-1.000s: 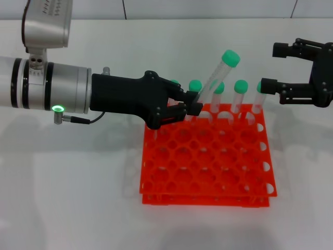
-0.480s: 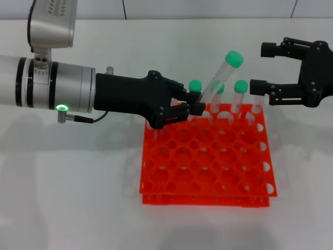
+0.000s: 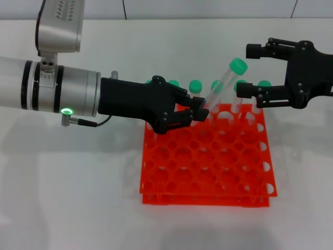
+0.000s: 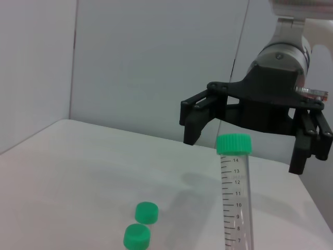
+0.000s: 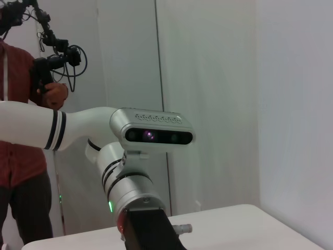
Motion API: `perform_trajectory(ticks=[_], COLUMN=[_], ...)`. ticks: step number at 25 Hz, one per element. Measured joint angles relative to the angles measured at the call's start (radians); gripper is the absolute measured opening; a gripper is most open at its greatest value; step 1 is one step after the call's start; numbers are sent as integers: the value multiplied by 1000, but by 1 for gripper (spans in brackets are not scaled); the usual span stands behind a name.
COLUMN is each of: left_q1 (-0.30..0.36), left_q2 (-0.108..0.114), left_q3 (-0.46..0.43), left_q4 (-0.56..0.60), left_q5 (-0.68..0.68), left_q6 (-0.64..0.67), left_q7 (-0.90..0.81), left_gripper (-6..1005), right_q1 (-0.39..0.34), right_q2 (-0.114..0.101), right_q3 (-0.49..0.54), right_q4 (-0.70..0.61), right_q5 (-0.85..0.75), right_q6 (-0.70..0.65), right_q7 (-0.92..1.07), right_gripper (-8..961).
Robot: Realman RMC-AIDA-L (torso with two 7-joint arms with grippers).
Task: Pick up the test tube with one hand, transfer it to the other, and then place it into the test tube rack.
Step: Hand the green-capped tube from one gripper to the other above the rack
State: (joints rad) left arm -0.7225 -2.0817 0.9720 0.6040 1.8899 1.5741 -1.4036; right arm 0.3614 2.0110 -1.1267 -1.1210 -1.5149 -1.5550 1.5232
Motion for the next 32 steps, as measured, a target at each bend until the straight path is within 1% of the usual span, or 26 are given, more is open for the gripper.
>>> perform_trajectory(ticks=[8, 15, 22, 32], left_q1=[0, 3, 3, 5], left_q2=[-1, -1, -1, -1], left_q3=[1, 24, 25, 28], left_q4=[0, 1, 2, 2], left_q5=[-3, -30, -31, -31], left_q6=[9, 10, 10, 13], left_q7=[-1, -1, 0, -3], left_gripper=[191, 191, 192, 193], right_q1=[3, 2, 3, 4], right_q2=[0, 0, 0, 0], right_q3=[-1, -1, -4, -26], right_q4=[3, 4, 6, 14], right_q5=[2, 3, 21, 27], right_q6=[4, 4, 4, 12], right_q7=[0, 0, -1, -12], right_gripper=[795, 691, 630, 615])
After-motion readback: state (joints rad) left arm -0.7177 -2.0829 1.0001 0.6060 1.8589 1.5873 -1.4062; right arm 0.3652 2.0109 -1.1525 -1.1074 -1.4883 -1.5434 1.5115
